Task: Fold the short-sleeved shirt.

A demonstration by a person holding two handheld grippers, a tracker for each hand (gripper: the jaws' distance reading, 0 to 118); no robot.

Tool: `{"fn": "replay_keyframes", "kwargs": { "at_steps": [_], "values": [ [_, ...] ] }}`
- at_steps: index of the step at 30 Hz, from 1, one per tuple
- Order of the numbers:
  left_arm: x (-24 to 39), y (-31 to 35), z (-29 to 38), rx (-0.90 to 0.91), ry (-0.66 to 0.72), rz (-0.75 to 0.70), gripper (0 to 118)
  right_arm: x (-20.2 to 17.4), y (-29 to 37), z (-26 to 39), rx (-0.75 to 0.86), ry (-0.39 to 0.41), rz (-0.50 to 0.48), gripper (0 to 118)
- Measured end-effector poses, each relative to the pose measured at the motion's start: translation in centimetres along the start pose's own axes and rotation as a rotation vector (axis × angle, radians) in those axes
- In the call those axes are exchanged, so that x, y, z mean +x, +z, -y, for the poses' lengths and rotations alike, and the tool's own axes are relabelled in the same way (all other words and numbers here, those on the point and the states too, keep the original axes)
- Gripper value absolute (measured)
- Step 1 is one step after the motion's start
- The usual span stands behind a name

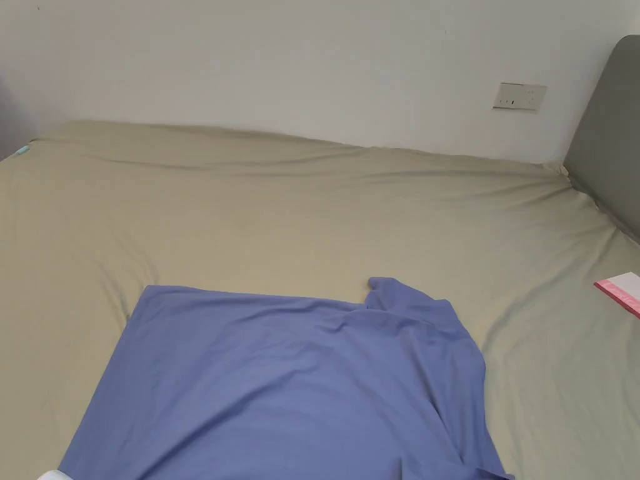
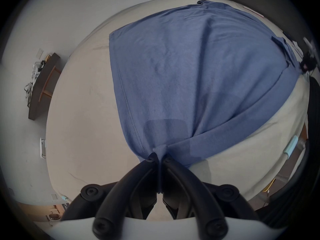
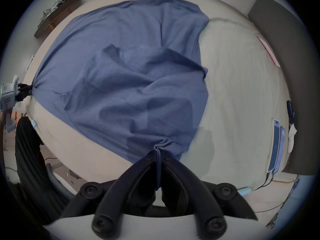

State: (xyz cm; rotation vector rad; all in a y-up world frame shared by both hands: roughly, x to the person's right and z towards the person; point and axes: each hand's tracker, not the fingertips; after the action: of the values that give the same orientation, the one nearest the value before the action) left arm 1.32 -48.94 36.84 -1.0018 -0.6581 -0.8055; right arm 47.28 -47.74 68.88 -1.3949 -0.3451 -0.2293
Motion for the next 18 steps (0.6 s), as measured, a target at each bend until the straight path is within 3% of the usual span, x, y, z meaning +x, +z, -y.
{"fn": "replay_keyframes", "kwargs": {
  "at_steps": [5,6,7,8,9,10,11,14,18],
  "values": [
    [0.0,0.5,0.1,0.026,0.023,0.023,1,-0.4,0.1,-0.6,-0.003,0.023,0.021,11],
    [-0.1,0.9,0.0,0.037,0.068,0.041,3,-0.2,0.8,-0.9,0.012,0.026,0.027,28],
    [-0.4,1.4,-0.4,0.051,0.102,0.046,9,0.1,1.8,-1.3,0.03,0.018,0.038,55],
    [-0.6,2.1,-0.8,0.08,0.13,0.049,25,0.4,3.0,-1.8,0.063,0.009,0.078,86],
    [-0.9,3.1,-1.4,0.119,0.151,0.038,67,0.7,4.6,-2.4,0.12,-0.004,0.079,101],
    [-1.2,4.1,-2.1,0.156,0.174,0.026,95,0.9,6.5,-3.0,0.19,-0.015,0.086,101],
    [-1.4,5.3,-2.8,0.205,0.195,0.023,109,1.0,8.3,-3.7,0.249,-0.024,0.092,101],
    [-2.3,10.3,-5.6,0.387,0.285,0.038,107,0.1,14.7,-5.6,0.489,-0.025,0.136,101],
    [-2.2,18.3,-8.6,0.732,0.436,-0.063,106,-3.3,22.7,-6.9,0.846,-0.024,0.174,101]
  ]
}}
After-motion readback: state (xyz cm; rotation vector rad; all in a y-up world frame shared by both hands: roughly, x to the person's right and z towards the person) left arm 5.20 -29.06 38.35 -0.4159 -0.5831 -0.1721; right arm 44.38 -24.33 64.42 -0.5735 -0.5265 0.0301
